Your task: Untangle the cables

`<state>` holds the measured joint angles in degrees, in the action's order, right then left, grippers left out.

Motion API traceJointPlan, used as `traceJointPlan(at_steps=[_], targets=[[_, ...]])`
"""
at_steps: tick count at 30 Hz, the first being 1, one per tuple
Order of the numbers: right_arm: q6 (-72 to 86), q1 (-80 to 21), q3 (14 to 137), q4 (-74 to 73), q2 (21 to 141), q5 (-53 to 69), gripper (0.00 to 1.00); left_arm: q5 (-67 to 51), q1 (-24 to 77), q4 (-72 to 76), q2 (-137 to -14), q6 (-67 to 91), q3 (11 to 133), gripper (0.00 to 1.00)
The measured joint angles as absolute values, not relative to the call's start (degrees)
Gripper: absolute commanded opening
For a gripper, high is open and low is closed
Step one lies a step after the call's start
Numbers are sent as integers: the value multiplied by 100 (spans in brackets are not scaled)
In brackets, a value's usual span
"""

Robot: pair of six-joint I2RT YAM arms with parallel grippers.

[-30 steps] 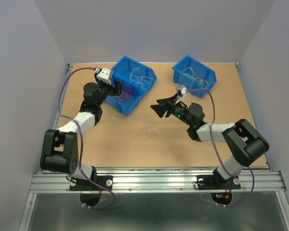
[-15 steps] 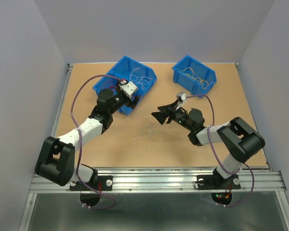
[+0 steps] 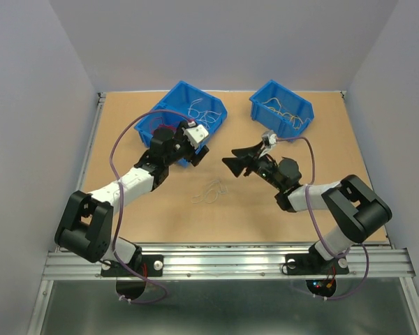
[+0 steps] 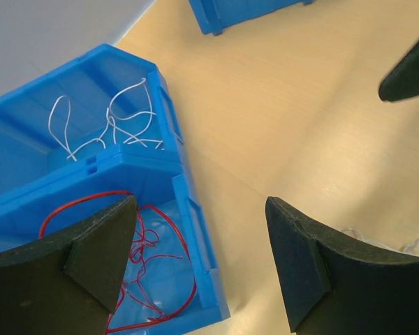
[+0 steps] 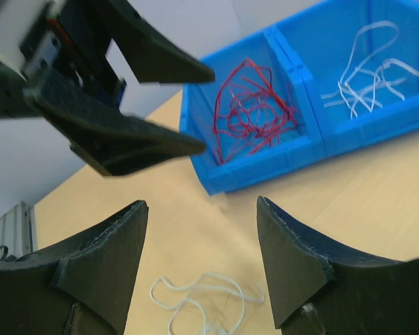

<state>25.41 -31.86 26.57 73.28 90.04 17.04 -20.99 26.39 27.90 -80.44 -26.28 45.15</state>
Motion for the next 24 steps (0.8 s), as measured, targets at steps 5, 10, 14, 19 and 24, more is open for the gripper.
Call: traceJointPlan(at_steps=[5,10,14,19,24], targets=[[2571,-3181,3177,7240,8954,1669,70,-2097,2683,2565,-8053,-2683,4609,86],[2364,-3181,3994,5743,8654,1374,73,-2080,2703,2351,-8053,-2722,4683,86],[2154,-3181,4300,4755,8377,1059,74,-2047,2738,2163,-8053,-2742,4707,86],[2025,-3181,4300,4193,8134,921,74,-2038,2812,1863,-8049,-2821,4751,86],[1927,-3181,4298,3839,7881,854,74,-2102,3022,1461,-8044,-3041,4772,87]])
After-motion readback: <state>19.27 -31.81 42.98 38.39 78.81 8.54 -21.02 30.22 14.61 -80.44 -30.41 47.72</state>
